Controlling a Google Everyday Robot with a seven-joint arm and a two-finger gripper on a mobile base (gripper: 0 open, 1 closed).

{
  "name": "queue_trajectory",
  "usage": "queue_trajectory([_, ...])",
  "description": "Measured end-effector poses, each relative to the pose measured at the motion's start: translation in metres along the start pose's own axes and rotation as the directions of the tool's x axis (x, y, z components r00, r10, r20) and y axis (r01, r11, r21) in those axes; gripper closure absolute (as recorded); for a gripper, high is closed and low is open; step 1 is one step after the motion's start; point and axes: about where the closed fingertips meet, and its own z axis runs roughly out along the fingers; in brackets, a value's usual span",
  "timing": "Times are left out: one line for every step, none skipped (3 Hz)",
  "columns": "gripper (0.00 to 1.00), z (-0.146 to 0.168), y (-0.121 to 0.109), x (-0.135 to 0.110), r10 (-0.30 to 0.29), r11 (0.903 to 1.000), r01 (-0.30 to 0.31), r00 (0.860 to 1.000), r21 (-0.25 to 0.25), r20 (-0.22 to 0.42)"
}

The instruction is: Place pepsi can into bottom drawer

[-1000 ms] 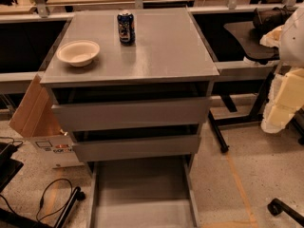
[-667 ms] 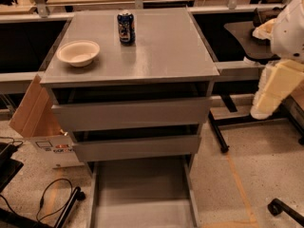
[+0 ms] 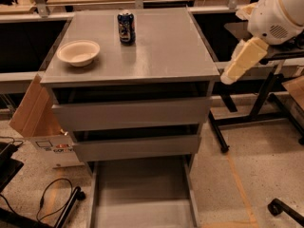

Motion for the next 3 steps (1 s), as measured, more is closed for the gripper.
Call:
queue_trajectory([0.00, 0.025, -0.029, -0.014, 0.046, 0.9970, -0.054, 0.989, 0.056, 0.140])
queue_trajectory([0.00, 0.053, -0.064, -0.031, 0.093, 0.9832, -0.135, 0.949, 0.123, 0.302])
queue_trajectory([0.00, 0.055, -0.084, -0.039, 0.094, 0.9695, -0.165, 0.933, 0.181, 0.348])
